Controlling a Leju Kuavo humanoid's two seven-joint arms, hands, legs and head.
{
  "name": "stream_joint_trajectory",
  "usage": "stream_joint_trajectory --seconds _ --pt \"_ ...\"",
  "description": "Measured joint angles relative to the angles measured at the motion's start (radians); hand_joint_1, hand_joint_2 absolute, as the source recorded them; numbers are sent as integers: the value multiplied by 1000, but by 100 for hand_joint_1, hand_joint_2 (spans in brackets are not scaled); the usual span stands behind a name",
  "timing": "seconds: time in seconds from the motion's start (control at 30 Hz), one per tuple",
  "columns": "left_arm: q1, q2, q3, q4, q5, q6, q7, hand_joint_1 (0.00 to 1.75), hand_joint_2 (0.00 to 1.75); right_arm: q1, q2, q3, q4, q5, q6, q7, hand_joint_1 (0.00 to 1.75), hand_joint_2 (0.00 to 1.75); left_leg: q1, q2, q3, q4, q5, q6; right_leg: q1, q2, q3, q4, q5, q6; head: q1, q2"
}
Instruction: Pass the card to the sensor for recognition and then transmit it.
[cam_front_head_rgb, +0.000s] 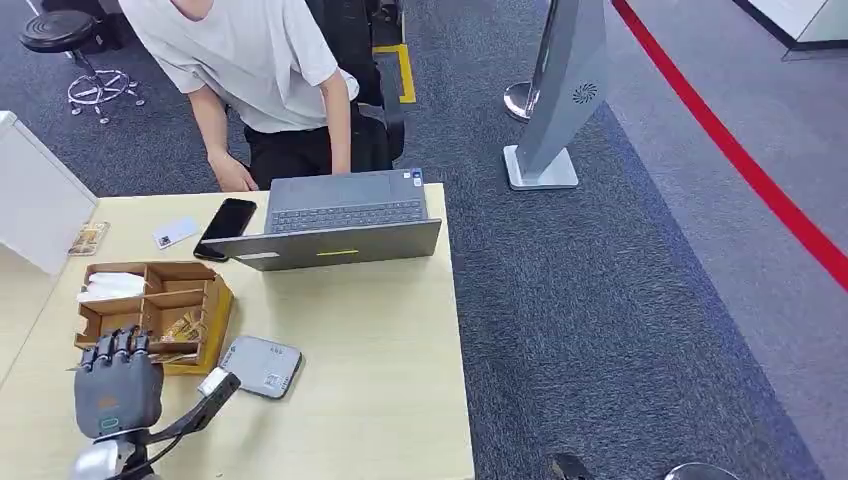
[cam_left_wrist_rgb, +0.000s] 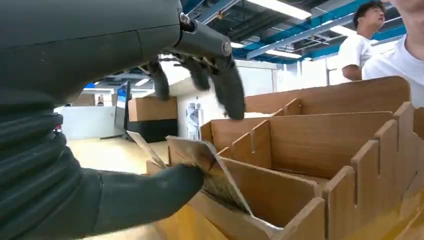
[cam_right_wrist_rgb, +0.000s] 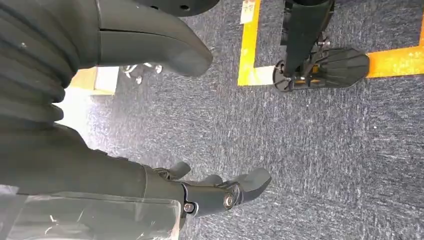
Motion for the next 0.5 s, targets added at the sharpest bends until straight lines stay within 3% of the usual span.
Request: stream_joint_trajectory --seconds 0.5 --pt "20 7 0 -29 32 -40 -16 175 175 0 0 49 0 -52 0 8 0 175 0 0 0 0 0 0 0 0 0 0 0 0 0 0"
